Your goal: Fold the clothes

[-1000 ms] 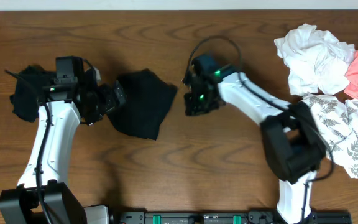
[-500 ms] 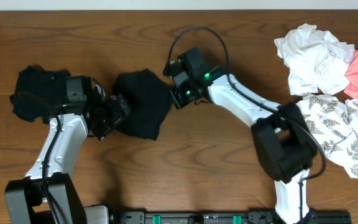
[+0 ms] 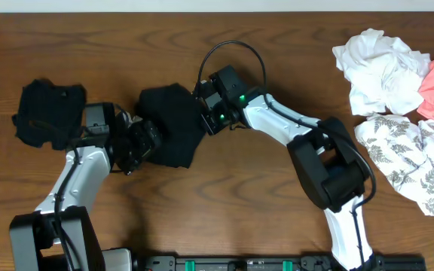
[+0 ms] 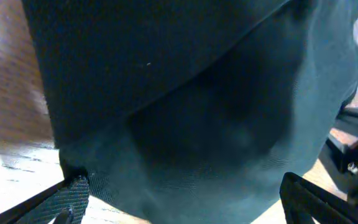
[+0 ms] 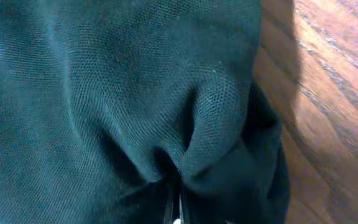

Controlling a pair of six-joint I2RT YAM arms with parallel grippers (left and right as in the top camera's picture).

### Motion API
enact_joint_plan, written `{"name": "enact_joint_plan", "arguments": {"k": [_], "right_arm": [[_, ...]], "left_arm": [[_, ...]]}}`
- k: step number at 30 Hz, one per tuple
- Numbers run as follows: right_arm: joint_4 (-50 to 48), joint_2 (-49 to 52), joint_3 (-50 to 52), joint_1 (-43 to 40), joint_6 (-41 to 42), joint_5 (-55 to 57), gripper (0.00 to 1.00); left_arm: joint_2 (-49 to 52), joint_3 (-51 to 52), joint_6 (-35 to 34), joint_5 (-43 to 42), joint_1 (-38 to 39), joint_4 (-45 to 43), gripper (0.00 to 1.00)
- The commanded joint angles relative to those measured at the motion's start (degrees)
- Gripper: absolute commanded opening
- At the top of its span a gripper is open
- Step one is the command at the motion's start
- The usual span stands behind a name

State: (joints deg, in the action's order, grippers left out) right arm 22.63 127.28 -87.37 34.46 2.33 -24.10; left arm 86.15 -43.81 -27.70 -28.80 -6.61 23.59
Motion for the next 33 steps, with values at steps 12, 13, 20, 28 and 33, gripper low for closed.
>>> {"name": "enact_joint_plan", "arguments": {"k": [12, 13, 20, 28, 33], "right_arm": [[1.0, 4.7, 0.0, 0.8, 2.4, 1.4, 0.04], [1.1, 4.7, 0.0, 0.7, 2.4, 1.4, 0.04], [1.7, 4.7, 0.0, 0.7, 2.4, 1.4, 0.03], [2.4, 4.7, 0.0, 0.7, 2.4, 1.1, 0.02], [2.7, 4.7, 0.0, 0.8, 2.4, 0.0, 0.02]], "left_arm": [[0.2, 1.7, -0.5, 2.5, -0.2, -2.3, 0.98], [0.3, 1.7, -0.5, 2.7, -0.2, -2.2, 0.98], [2.1, 1.7, -0.5, 3.0, 0.0, -2.1, 0.98], [8.4, 1.7, -1.0, 3.3, 0.5, -5.6, 0.98], [13.4, 1.7, -1.8, -1.3, 2.6, -14.6, 0.98]]}}
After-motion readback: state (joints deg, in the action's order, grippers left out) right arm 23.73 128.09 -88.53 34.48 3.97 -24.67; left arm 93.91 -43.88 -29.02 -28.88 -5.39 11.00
